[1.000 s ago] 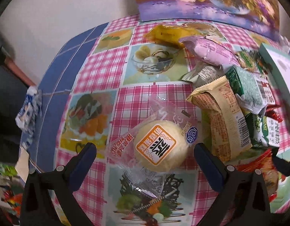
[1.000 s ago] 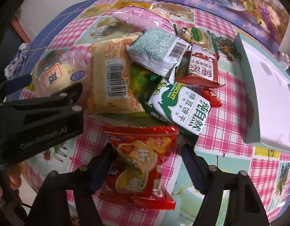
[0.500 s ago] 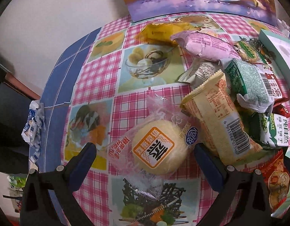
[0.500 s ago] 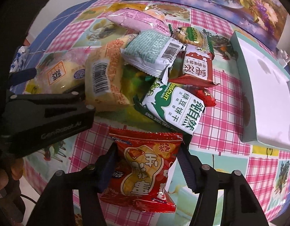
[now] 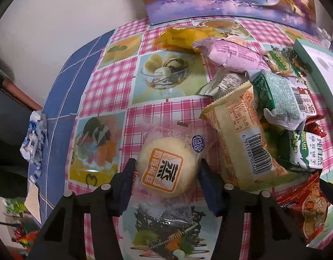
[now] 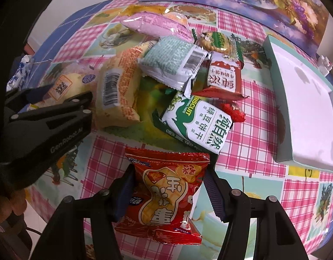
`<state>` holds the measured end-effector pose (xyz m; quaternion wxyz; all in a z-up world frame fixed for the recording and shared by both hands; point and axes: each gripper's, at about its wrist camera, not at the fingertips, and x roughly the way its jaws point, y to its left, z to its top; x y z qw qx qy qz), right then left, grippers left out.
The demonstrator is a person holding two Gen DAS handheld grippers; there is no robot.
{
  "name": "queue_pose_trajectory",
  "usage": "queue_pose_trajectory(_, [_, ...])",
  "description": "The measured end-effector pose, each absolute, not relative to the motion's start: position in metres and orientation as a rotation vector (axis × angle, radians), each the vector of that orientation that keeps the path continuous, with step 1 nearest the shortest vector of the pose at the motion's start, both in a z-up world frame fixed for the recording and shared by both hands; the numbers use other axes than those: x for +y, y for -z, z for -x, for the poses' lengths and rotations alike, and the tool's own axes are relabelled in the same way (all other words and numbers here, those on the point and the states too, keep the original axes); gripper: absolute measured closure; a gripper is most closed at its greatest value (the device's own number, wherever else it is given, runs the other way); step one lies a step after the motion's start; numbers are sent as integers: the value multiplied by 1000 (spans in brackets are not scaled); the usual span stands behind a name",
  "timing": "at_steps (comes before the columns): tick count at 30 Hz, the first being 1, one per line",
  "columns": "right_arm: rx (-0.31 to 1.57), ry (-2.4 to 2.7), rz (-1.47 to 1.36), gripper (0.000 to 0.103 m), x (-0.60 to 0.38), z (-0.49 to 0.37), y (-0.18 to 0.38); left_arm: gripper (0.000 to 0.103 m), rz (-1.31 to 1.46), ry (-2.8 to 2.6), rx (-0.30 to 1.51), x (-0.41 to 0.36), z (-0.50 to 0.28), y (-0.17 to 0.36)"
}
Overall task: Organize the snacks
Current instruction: 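Carry the red pack and wrapped bun over the white tray with both tools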
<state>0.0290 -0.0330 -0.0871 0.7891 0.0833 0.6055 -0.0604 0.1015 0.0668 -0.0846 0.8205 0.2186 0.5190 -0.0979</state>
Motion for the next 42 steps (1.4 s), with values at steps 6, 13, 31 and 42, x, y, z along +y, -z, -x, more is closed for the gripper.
queue_pose_trajectory(6, [1270, 119, -179, 40, -30, -26, 71, 46, -406, 184, 1120, 76, -97, 78])
queue_pose_trajectory(13, [1217, 114, -217, 40, -37, -21, 50, 46, -353, 149, 1081, 84, -90, 54])
queue_pose_trajectory(31, [1033, 302, -390, 40, -135, -8, -1, 46, -262, 176, 989, 39, -78, -19])
queue_pose_trajectory(42, [986, 577, -469, 40, -238, 9, -3, 46, -247, 330, 1028, -62, -88, -25])
